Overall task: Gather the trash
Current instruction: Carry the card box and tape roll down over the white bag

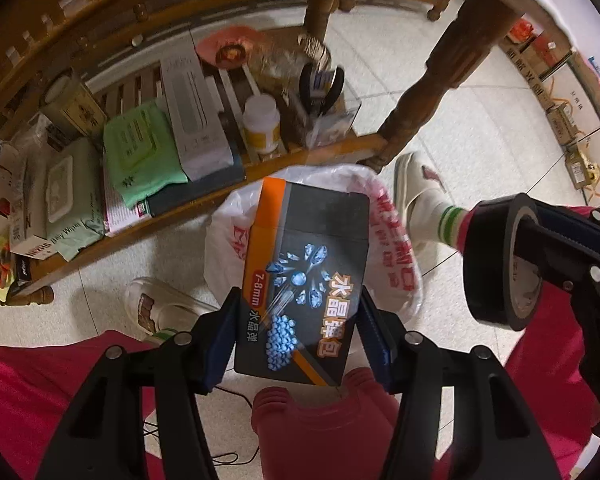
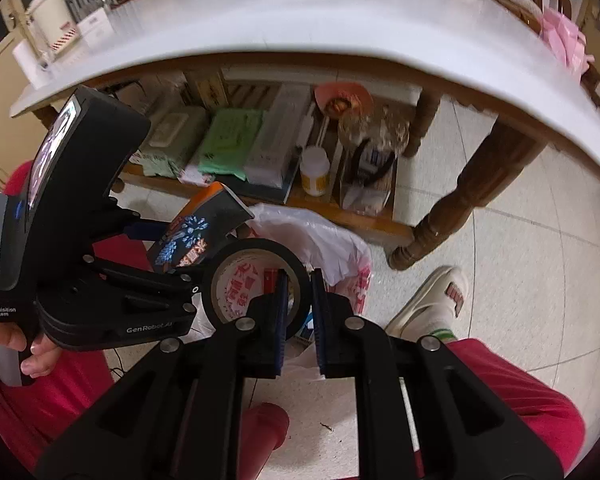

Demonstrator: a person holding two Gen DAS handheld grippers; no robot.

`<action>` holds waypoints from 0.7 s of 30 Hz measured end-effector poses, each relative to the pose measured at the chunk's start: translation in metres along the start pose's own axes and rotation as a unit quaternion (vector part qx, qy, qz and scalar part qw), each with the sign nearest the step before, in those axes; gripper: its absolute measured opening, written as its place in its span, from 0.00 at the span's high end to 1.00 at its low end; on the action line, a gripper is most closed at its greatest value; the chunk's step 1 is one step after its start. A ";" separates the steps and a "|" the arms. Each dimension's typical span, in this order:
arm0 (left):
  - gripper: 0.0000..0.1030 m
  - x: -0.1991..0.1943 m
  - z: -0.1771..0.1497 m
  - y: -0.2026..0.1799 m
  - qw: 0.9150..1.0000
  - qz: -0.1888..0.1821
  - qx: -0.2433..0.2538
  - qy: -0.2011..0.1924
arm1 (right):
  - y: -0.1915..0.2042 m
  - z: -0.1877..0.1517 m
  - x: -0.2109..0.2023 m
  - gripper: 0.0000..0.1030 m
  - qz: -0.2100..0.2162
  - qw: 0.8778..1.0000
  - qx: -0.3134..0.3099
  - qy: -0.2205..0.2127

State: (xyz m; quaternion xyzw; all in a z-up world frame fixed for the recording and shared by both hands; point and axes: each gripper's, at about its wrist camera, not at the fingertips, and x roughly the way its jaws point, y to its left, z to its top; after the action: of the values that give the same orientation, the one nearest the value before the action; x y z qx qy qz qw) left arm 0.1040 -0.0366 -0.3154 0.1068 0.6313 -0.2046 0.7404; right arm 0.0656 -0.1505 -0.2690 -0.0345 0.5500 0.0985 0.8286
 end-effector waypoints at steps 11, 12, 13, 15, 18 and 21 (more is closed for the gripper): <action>0.47 0.059 0.005 0.010 0.998 -0.004 -0.020 0.060 | -0.016 -0.002 0.063 0.88 -0.005 0.998 0.033 0.052; 0.47 0.064 0.006 0.010 0.998 -0.005 -0.021 0.063 | -0.018 -0.002 0.069 0.88 -0.003 0.998 0.037 0.057; 0.47 0.070 0.007 0.011 0.997 -0.004 -0.022 0.069 | -0.018 -0.002 0.075 0.88 -0.002 0.997 0.040 0.062; 0.47 0.084 0.008 0.012 0.996 -0.005 -0.027 0.084 | -0.020 -0.002 0.088 0.88 -0.002 0.997 0.044 0.071; 0.47 0.103 0.008 0.014 0.993 -0.009 -0.039 0.107 | -0.023 -0.002 0.104 0.88 -0.002 0.995 0.048 0.085; 0.47 0.121 0.007 0.018 0.990 -0.016 -0.056 0.127 | -0.027 -0.002 0.122 0.88 -0.006 0.994 0.053 0.099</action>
State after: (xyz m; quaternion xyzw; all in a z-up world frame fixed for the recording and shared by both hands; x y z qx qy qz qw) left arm 0.1330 -0.0437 -0.4344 0.0803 0.7322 -0.1660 0.6557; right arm 0.1147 -0.1620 -0.3830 -0.0037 0.6334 0.0603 0.7715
